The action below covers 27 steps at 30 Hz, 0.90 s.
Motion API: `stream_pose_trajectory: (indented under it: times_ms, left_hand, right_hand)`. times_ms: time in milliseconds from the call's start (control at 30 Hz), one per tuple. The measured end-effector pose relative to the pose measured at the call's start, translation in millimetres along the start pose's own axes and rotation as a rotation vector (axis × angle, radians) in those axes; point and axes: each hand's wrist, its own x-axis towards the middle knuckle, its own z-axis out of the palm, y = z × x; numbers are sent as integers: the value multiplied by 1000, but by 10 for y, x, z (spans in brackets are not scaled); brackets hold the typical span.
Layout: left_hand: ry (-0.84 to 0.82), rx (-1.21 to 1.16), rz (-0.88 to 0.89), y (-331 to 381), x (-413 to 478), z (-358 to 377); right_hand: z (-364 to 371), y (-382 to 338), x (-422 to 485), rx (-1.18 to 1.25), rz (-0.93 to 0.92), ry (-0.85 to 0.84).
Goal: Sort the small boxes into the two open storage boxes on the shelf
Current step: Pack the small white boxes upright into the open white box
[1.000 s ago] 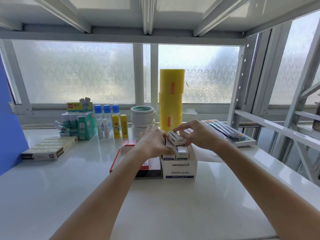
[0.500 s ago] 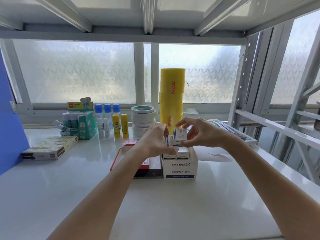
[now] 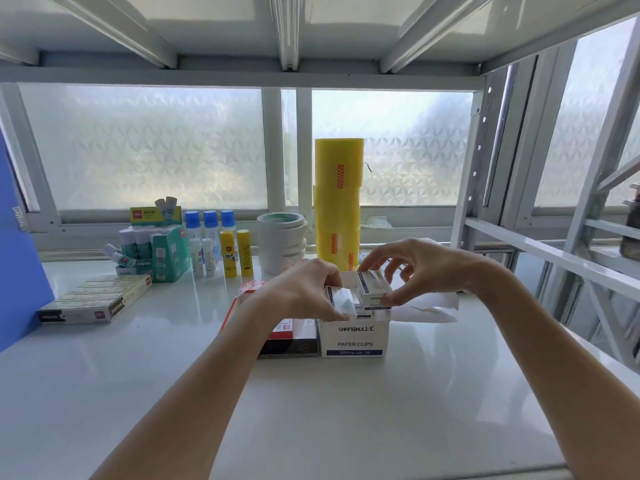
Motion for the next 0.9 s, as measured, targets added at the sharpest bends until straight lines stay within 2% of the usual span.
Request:
stream_pose_trajectory:
  times_ms: [67,233,300,367,467,633,733,900]
  left_hand:
    - [-4,8,-15,7,-3,10]
    - [157,-24,24,60,-22,41]
    - [168,51,43,98,-13,87]
    - [110,145,-5,127,15,137]
    - [-4,139,-88,124,51,164]
    - [-85,196,-67,105,66,117]
    - [25,169,-48,119,74,145]
    - [167,271,22,165,60,161]
  right_hand:
    - [-3,12,-5,4,-3,2]
    - [-39,50,-24,27,9,18]
    - [-55,70,-29,23,17,24]
    - [-66,93,-32,22,24,26]
    - [-62,105,-22,18,33,28]
    - [-42,102,-22,26,42,26]
    - [-46,107,-22,7,47,40]
    - [-39,83,-23,0,52,42]
